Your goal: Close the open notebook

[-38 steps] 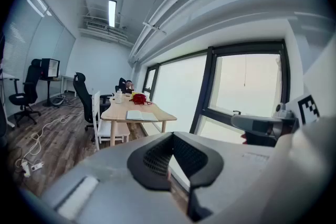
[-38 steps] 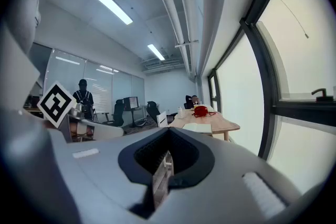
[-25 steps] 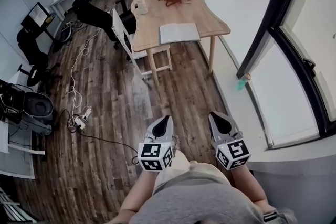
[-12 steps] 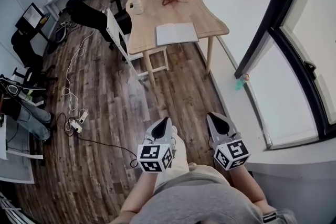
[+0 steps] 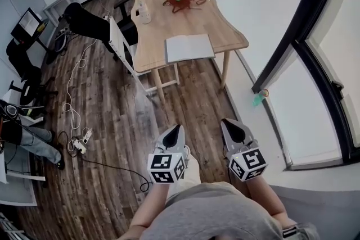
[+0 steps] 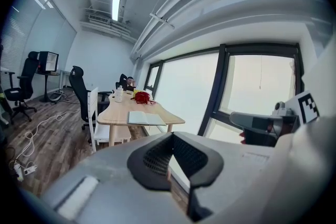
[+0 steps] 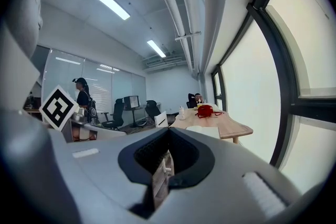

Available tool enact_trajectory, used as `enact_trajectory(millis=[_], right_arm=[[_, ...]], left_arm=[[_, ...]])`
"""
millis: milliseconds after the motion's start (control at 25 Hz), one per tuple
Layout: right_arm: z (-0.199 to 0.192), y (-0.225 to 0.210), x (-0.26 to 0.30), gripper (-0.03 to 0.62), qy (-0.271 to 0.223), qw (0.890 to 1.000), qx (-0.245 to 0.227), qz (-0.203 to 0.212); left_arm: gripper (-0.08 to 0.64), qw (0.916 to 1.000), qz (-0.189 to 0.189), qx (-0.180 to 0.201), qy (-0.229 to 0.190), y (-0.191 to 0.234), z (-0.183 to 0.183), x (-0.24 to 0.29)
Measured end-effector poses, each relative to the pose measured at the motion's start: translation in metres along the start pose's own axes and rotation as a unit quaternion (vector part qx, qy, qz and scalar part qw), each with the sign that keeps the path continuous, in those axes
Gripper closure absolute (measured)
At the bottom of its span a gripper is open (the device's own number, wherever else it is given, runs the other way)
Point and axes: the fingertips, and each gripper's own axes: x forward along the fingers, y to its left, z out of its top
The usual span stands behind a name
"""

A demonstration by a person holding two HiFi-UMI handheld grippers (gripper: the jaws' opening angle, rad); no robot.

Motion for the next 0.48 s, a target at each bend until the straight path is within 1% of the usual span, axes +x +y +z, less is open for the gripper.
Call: enact_trajectory(millis=[160, 480], right_arm=[[0.011, -0.016, 0.041, 0.592, -0.003, 1.000, 0.003, -0.006], [0.035, -0.041, 0.121, 0.592, -0.009, 1.000, 0.001, -0.025]], left_arm=[[0.557, 1.0000, -0.004, 0.003, 0.004, 0.022, 0.017, 0.033], [0.557, 0.9994, -0.023, 0.021, 0.015, 0.065, 0.055, 0.095]])
